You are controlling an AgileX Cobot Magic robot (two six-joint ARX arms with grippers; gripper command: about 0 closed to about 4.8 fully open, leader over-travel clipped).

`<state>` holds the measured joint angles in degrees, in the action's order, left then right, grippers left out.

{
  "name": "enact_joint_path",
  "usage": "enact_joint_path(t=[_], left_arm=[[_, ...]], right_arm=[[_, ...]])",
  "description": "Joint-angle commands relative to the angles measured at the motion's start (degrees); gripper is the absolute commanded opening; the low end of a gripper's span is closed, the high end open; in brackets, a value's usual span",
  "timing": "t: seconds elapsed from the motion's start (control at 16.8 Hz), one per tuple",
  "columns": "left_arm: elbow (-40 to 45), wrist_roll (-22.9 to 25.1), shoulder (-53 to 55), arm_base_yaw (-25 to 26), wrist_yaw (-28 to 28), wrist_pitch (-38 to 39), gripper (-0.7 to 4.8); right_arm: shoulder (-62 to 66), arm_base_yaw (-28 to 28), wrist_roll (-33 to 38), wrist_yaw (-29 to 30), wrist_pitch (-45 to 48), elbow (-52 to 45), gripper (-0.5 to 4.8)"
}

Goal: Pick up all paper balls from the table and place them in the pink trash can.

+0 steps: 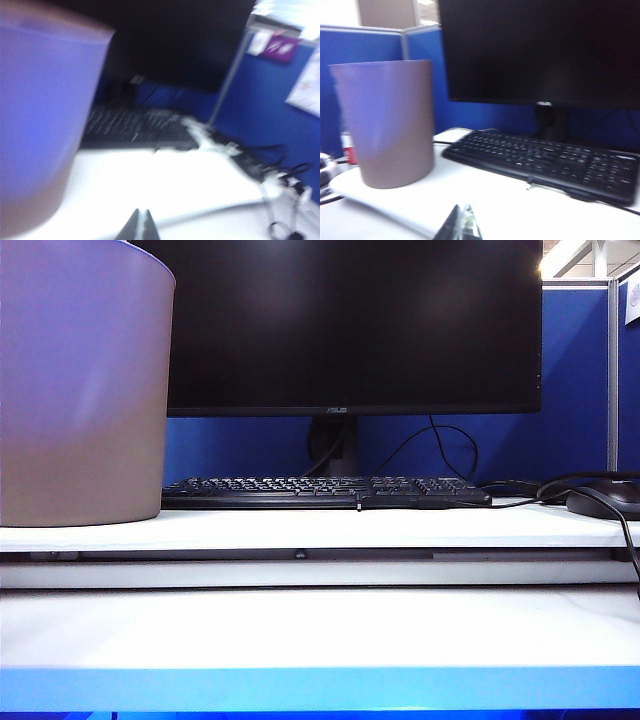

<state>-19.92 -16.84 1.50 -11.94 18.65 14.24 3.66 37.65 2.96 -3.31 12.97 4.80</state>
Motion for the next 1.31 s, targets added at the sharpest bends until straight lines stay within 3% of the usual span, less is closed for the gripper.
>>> enact_joint_path(t=[0.06,0.77,0.83,1.01,1.13,1.31], left_arm=[[1.2,-2.7,0.0,0.2,-1.5,2.0,-0.05],[1.2,-2.5,0.0,0.2,-1.5,2.5,-0.05],[1.2,3.9,-0.4,0.7,-3.5,3.5,-0.05],[4.5,11.7,-1.3,4.4,-7.1,2.9,-0.05],[9.1,11.9,-1.3,8.2,-12.2,-1.5,-0.05],[14.8,11.9,-1.3,10.2,-14.0,-9.2,-0.05]], right_arm=[[-0.1,-0.1,-0.2,-0.6,1.8,0.1,-0.05],[-0.1,-0.1,-0.2,-0.6,1.6,0.1,-0.05],[-0.1,-0.1,-0.2,-0.6,1.6,0.1,-0.05],[-0.1,-0.1,-0.2,-0.7,1.3,0.1,-0.05],[-0.1,0.0,-0.2,-0.7,0.2,0.1,-0.05],[-0.1,-0.1,-0.2,-0.6,-1.4,0.1,-0.05]])
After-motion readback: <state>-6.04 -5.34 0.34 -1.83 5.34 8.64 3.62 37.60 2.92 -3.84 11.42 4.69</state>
